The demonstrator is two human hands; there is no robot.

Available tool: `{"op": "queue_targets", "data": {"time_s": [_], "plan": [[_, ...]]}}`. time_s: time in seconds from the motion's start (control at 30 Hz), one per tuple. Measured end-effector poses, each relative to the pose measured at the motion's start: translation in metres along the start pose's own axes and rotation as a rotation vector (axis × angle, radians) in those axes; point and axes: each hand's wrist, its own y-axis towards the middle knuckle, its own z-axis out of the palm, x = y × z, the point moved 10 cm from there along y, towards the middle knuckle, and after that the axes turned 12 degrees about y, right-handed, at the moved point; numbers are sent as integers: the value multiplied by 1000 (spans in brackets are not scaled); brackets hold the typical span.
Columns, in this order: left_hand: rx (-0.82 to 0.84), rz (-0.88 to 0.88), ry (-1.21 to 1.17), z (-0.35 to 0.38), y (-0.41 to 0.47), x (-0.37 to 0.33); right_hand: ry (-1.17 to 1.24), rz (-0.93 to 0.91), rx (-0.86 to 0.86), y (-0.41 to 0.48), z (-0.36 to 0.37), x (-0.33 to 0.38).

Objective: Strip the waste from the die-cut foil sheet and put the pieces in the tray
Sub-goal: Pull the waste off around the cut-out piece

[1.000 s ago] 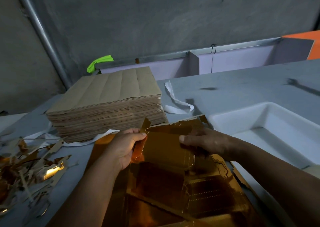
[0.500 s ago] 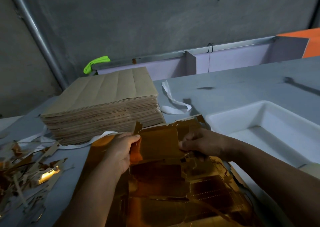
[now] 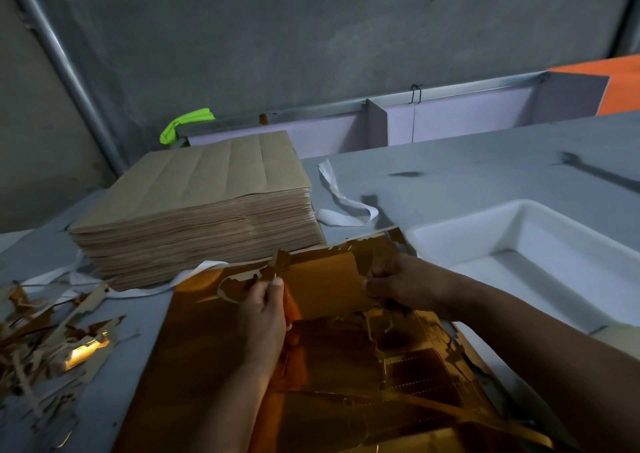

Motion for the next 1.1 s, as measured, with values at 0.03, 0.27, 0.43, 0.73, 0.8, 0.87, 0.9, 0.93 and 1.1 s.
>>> {"op": "queue_targets", "data": {"time_s": [0.03,0.27,0.43,0.73,0.8,0.87,0.9,0.93,1.1], "plan": [[-10,-5,5,-1,0,1,1,4,1,0,0,0],[-27,2,20,0,0,3,-3,24,0,-2,1,1],[-32,34,21,-1,0,2,5,31,8,-3,1,1],[-37,72,-12,0,1,2,69,22,26,-6,4,3],[-36,71,-4,1,2,3,55,21,39,-6,5,4],[-31,65,-1,2,3,5,41,26,47,-6,6,4],[-28,66,-2,2,3,5,36,27,48,-6,6,4],[-26,68,-2,3,3,5,32,28,49,-6,6,3],[-31,78,9,2,2,2,23,34,46,-6,5,3]]}}
